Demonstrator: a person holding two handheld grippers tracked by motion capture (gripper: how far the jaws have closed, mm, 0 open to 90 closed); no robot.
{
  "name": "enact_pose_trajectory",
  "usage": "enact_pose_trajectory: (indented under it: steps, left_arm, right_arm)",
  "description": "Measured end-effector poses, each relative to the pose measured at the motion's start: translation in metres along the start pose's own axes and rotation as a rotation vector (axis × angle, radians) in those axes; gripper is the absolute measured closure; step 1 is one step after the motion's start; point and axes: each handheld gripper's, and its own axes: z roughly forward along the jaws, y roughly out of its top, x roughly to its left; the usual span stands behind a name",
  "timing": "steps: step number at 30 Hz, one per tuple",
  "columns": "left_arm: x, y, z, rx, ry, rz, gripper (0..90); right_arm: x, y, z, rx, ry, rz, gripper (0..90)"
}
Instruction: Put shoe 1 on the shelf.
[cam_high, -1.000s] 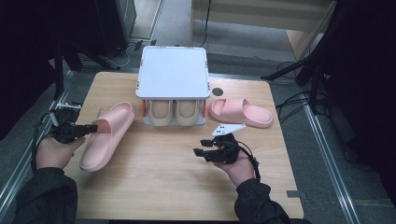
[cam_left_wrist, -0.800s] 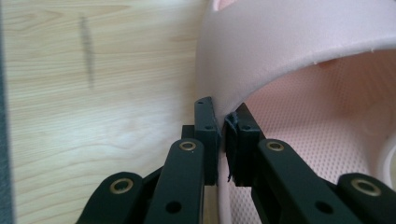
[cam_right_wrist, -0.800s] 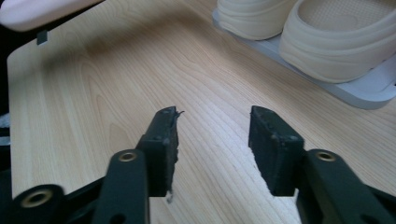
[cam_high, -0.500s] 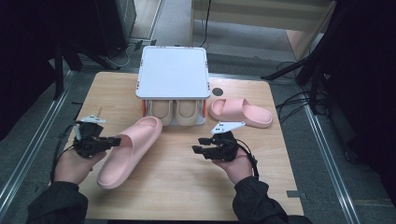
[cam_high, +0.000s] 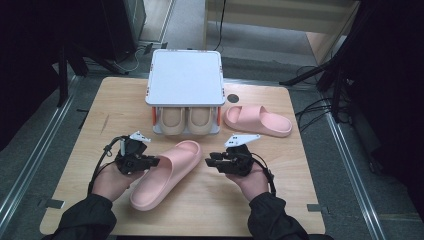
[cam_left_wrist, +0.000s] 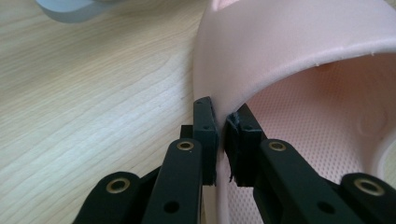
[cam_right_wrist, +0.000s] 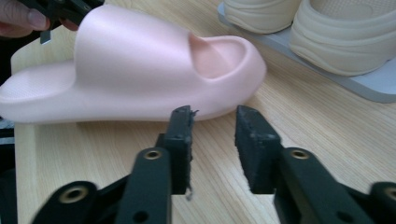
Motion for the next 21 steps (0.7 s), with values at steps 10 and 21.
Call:
enact_pose_trajectory:
  steps: [10,21]
  left_arm:
    - [-0.008,-0.002,0.012,0.020,0.004,0.018,78.7]
    - [-0.002,-0.005,-0.009,-0.041,-0.083,0.033,70.2]
  right_arm:
    - [0.011,-0.006,0.023,0.027,0.015,0.032,85.0]
    - [0.017,-0.009,0.034,0.054,0.007,0.012,86.4]
